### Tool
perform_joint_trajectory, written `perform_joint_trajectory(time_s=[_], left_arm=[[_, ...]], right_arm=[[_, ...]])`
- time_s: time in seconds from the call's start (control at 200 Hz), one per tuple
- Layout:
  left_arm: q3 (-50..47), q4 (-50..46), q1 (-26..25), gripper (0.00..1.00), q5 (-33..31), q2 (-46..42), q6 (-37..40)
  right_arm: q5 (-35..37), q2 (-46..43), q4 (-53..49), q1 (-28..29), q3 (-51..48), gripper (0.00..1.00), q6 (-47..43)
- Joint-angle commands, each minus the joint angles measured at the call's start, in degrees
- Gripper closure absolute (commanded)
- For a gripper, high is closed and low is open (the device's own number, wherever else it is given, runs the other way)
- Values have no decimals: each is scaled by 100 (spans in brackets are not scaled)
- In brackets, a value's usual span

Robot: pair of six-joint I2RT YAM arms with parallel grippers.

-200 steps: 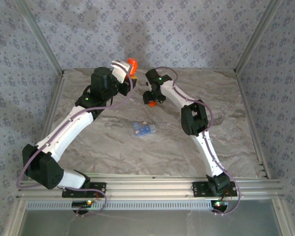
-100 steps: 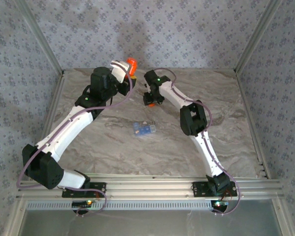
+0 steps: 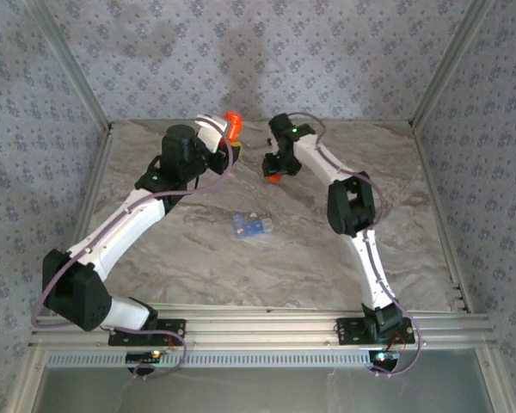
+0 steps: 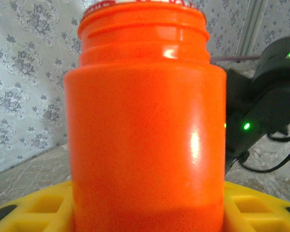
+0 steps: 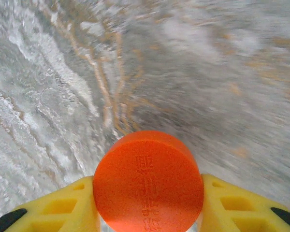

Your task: Sort the pills into containers

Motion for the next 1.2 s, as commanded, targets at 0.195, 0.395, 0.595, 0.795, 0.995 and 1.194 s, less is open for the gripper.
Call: perform_joint_trajectory(time_s=[0.195, 0.395, 0.595, 0.795, 0.995, 1.194], left_arm=[[-88, 734, 35, 100, 566, 417, 26], [108, 670, 14, 100, 1032, 853, 51], [380, 636, -21, 100, 1560, 1329, 83], [786, 442, -148, 100, 2262, 1851, 160], [1139, 107, -380, 100, 2580, 2230, 470], [1372, -281, -549, 100, 2525, 2475, 909]], right_arm=[[-775, -1658, 23, -680, -724, 58, 628], [-1501, -2345, 17, -1190, -998, 58, 1027], [-1900, -2781, -206, -1482, -1080, 58, 1195], [-2279, -3049, -431, -1563, -1082, 58, 1240], [-2712, -3131, -652, -1573, -980, 58, 1182], [-3281, -2971, -1029, -1594, -779, 58, 845]])
